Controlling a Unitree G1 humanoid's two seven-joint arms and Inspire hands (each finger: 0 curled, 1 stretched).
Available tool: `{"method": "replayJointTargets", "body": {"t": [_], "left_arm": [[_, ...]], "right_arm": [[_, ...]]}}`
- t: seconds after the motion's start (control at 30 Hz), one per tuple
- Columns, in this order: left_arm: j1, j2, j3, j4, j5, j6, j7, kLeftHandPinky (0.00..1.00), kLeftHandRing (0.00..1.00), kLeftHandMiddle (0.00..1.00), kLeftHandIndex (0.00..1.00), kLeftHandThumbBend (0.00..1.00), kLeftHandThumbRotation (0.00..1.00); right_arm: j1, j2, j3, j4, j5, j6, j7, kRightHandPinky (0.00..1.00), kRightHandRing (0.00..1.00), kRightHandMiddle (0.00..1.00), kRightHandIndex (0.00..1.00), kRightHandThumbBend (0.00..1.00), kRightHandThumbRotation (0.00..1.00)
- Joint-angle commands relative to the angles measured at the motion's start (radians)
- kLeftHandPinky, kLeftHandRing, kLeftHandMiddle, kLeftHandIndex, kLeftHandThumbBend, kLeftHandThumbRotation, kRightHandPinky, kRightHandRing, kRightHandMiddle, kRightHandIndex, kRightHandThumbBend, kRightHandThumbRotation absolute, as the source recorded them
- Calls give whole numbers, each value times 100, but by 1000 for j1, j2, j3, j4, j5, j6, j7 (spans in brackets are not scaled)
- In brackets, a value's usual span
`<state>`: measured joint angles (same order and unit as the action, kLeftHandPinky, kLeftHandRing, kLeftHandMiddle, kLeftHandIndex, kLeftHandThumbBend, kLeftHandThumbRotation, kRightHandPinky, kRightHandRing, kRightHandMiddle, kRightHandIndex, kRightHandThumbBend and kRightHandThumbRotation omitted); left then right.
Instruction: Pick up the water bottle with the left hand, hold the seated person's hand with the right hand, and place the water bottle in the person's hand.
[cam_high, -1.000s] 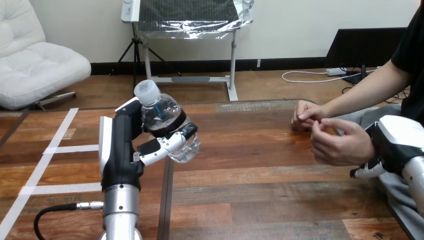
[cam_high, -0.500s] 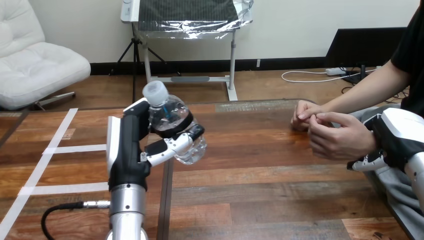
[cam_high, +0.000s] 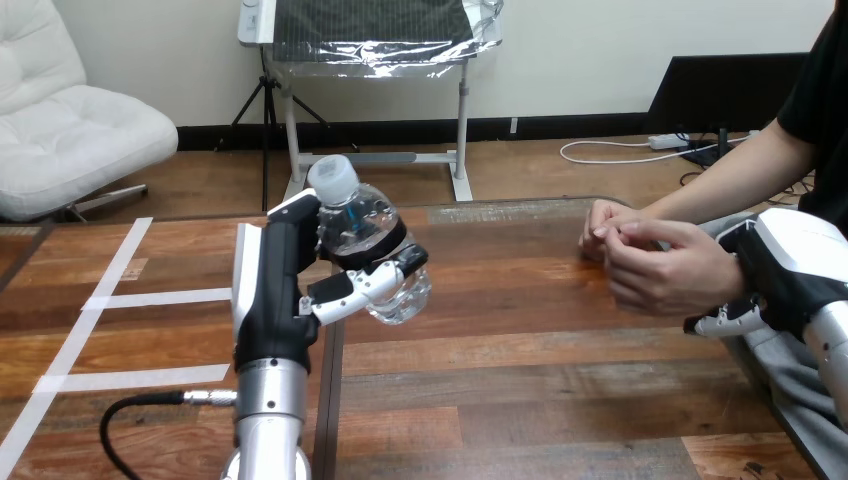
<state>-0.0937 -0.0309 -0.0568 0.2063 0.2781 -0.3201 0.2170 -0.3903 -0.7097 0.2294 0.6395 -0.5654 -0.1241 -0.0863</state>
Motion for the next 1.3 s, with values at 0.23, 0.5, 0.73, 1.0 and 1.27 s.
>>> {"method": "replayJointTargets", "body": {"t": [0.23,0.5,0.73,1.0,1.27], "left_arm": [[-110,-25,-39,-65,11,-2,-6,39,40,41,49,61,0],[-123,-33,-58,-61,4,4,-16,38,39,41,49,59,0],[-134,-44,-74,-59,-4,13,-23,37,39,41,49,60,0],[-147,-54,-92,-54,-14,15,-25,37,39,41,49,60,0],[-157,-65,-112,-59,-18,40,-32,37,39,41,49,60,0]], "right_arm": [[-3,-3,-28,-153,-3,13,18,21,28,39,41,72,0],[14,2,-43,-216,7,21,31,22,29,39,41,73,0],[23,0,-48,-246,-2,-7,19,21,28,38,40,74,0],[30,0,-55,-276,-6,-17,23,21,28,38,39,74,0],[35,-1,-59,-299,-12,-36,15,21,28,38,37,77,0]]}}
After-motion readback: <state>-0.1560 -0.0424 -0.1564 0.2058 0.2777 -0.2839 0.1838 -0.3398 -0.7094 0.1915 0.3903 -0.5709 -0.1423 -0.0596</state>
